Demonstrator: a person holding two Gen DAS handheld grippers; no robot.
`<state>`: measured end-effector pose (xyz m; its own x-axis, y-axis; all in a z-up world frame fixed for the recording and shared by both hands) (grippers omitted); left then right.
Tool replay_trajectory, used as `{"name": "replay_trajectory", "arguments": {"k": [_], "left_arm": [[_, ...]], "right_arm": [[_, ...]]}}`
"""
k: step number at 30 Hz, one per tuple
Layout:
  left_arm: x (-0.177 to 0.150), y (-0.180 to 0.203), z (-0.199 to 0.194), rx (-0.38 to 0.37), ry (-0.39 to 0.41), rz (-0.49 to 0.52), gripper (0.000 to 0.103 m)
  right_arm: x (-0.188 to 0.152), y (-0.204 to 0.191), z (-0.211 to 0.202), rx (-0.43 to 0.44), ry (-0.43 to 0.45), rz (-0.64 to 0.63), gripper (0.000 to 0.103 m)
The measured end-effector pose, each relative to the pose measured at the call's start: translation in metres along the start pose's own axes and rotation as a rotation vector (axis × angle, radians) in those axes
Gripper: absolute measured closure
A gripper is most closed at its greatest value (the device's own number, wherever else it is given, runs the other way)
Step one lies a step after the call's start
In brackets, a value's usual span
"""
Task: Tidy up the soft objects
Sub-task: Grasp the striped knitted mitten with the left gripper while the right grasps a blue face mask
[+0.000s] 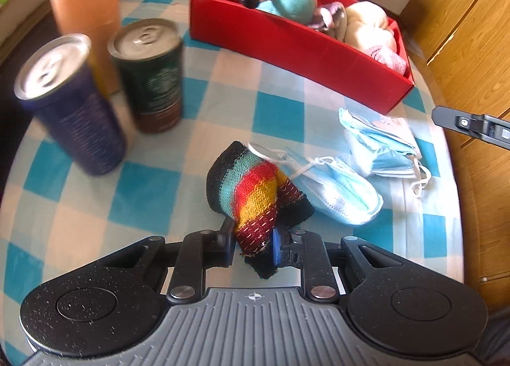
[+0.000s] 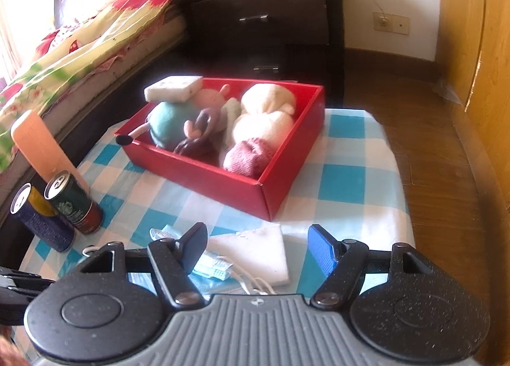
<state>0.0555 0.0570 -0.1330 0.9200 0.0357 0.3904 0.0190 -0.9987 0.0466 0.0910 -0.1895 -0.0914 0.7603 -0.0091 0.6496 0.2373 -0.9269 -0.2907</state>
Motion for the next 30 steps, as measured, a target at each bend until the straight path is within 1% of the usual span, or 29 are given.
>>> {"name": "replay_trajectory", "arguments": {"k": [4,6,8,9,11,13,14,17,20,22,24,25,27,29,30], "left_arm": [[-0.011,-0.012,-0.013,-0.059,-0.003,-0.022,0.082],[-0.012,-0.016,-0.018,-0.094,-0.002,-0.04,0.082],[-0.01,-0.017,-0.025,-0.122,0.017,-0.049,0.082],[-0.008,-0.016,-0.028,-0.127,0.027,-0.046,0.082],[-0.006,-0.013,-0.033,-0.142,0.044,-0.048,0.082],[-0.004,-0.011,-0.036,-0.17,0.044,-0.059,0.082],[-0.003,-0.01,-0.037,-0.183,0.044,-0.062,0.082],[0.0,-0.005,-0.041,-0.197,0.059,-0.055,0.081],[0.0,-0.004,-0.044,-0.198,0.065,-0.048,0.081],[0.001,-0.005,-0.043,-0.198,0.064,-0.05,0.081],[0.001,-0.007,-0.042,-0.197,0.06,-0.058,0.08],[0.001,-0.007,-0.042,-0.197,0.058,-0.061,0.08],[0.001,-0.007,-0.043,-0.199,0.058,-0.062,0.079],[0.001,-0.006,-0.044,-0.201,0.062,-0.06,0.079],[0.001,-0.006,-0.044,-0.202,0.064,-0.06,0.079]], "right_arm": [[0.003,0.011,-0.001,-0.052,0.013,0.009,0.055],[0.002,0.019,0.005,-0.089,-0.014,0.016,0.055],[-0.001,0.025,0.015,-0.114,-0.053,0.04,0.055],[-0.003,0.024,0.02,-0.107,-0.073,0.051,0.055],[-0.008,0.018,0.027,-0.054,-0.098,0.062,0.055],[-0.01,0.003,0.03,-0.004,-0.099,0.028,0.055],[-0.011,-0.007,0.033,0.011,-0.102,-0.009,0.055],[-0.014,-0.03,0.046,0.016,-0.117,-0.094,0.055],[-0.018,-0.04,0.063,0.017,-0.16,-0.116,0.055],[-0.021,-0.046,0.068,0.032,-0.184,-0.122,0.056],[-0.025,-0.051,0.069,0.054,-0.204,-0.131,0.063],[-0.026,-0.051,0.069,0.066,-0.215,-0.121,0.07],[-0.026,-0.05,0.068,0.089,-0.227,-0.091,0.076],[-0.024,-0.049,0.065,0.122,-0.232,-0.051,0.09],[-0.022,-0.047,0.062,0.156,-0.235,-0.014,0.093]]}}
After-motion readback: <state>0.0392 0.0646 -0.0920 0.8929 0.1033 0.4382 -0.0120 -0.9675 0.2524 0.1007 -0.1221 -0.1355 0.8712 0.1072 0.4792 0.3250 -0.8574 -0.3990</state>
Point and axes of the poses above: each gripper's, at about its wrist camera, not at the fingertips, and z roughly the way its jaws point, y to its right, x to its top, the point moved 3 cm from there along z, roughly the way its jaws point, and after that the axes turned 9 degrees about x, right-handed, at the moved point
